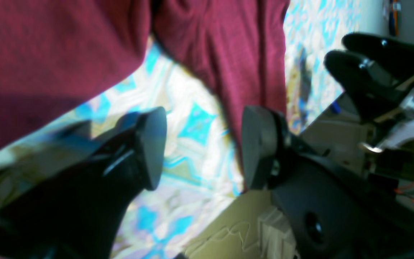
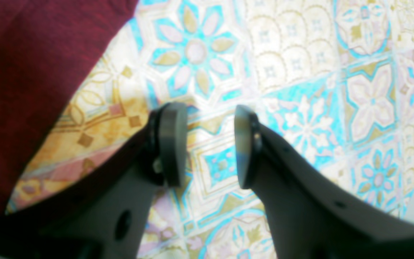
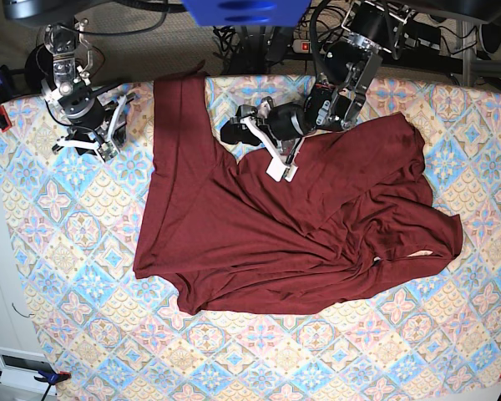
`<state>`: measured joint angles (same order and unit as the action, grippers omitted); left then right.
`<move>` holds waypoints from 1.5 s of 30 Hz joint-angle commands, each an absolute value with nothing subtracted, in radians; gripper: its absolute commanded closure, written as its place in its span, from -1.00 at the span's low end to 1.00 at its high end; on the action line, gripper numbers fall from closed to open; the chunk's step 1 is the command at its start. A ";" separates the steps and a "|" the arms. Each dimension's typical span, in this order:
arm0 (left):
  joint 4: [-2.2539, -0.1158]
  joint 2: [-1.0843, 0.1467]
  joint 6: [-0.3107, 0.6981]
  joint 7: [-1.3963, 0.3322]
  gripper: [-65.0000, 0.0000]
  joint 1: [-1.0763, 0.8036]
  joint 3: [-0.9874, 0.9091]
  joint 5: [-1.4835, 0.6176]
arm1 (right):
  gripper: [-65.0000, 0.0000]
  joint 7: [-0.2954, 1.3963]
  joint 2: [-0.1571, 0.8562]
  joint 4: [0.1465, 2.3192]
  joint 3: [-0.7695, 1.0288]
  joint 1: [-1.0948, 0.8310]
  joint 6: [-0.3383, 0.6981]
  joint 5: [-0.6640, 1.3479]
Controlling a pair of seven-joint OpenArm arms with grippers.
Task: Layout the t-shirt on the table in an organized manner, then fold the t-shirt properly
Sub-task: 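Drag the grasped fabric with the left gripper toward the shirt hem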
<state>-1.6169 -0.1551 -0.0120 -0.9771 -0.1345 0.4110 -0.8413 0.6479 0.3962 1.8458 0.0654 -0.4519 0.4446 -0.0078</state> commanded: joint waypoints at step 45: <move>-1.165 -0.163 -0.004 -0.940 1.00 0.418 0.325 -0.848 | 0.36 0.625 0.438 1.873 -0.056 -0.423 0.444 -0.004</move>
